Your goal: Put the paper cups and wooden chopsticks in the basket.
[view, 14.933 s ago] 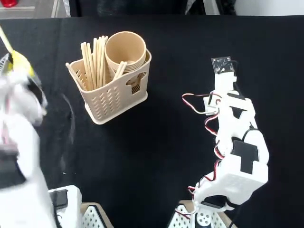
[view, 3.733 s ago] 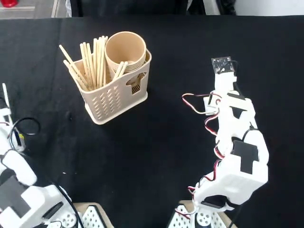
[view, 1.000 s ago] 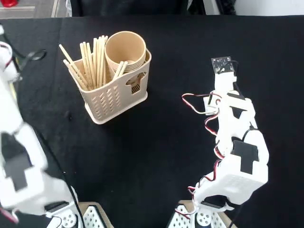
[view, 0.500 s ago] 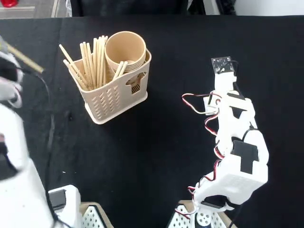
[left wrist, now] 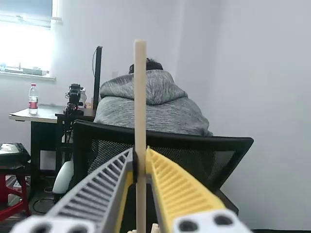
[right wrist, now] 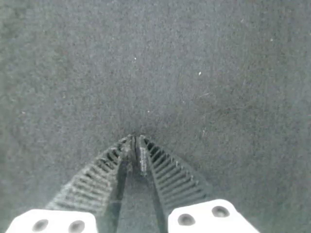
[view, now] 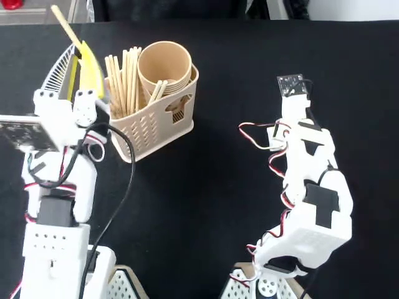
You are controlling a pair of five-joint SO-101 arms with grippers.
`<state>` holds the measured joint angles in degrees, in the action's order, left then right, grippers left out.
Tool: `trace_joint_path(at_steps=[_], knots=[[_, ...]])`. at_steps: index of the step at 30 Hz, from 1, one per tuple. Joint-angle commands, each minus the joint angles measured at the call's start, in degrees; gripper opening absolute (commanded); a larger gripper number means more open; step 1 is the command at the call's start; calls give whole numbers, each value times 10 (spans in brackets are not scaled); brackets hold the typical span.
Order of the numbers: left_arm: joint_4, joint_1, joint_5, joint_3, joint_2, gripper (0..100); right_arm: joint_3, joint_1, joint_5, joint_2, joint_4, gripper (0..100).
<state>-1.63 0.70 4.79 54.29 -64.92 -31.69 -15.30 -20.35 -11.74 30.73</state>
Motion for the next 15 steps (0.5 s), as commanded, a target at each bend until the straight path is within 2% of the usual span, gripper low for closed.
trace_joint_path(at_steps=[1, 6, 8, 10, 15], knots=[[24, -6, -3, 8, 14, 28, 3, -4, -6, 34, -1, 14], [24, -7, -4, 26, 30, 35, 3, -4, -6, 34, -1, 14], [4, -7, 0, 35, 25, 100, 3, -4, -6, 34, -1, 14], [-47, -10, 2, 31, 25, 178, 3, -4, -6, 34, -1, 14], [-172, -4, 1, -6, 10, 178, 3, -4, -6, 34, 0, 14]])
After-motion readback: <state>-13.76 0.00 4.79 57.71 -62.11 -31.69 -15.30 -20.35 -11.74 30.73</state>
